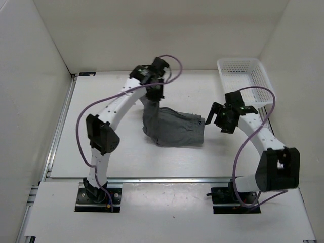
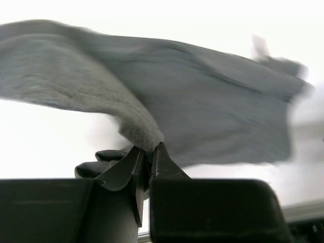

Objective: Fold and stack the shorts
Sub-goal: Fold the shorts

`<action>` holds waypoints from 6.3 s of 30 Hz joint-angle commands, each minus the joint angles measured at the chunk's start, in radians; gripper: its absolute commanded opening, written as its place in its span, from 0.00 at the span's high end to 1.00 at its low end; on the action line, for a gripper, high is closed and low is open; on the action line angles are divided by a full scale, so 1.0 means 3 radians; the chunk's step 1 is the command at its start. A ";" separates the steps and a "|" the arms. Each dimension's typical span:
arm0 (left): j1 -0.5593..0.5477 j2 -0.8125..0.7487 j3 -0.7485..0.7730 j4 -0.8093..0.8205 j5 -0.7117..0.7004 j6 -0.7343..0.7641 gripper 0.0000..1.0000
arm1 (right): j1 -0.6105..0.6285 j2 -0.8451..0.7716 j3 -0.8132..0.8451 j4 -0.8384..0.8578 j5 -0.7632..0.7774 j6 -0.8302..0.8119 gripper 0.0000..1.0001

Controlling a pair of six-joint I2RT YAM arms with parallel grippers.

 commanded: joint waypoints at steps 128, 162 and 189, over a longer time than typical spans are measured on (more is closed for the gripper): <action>-0.0340 -0.0322 -0.1686 0.0784 0.1423 -0.0166 0.36 | 0.0367 0.1167 0.1195 -0.0094 0.1537 0.0298 0.64; 0.0150 -0.0424 -0.2355 0.1157 0.0978 -0.0437 0.80 | 0.1015 0.1305 0.0524 0.0463 -0.0114 0.0329 0.86; -0.0068 -0.0921 -0.3251 0.1413 0.1229 -0.0462 0.89 | 0.1497 0.0901 0.0275 0.0376 0.0064 0.0135 1.00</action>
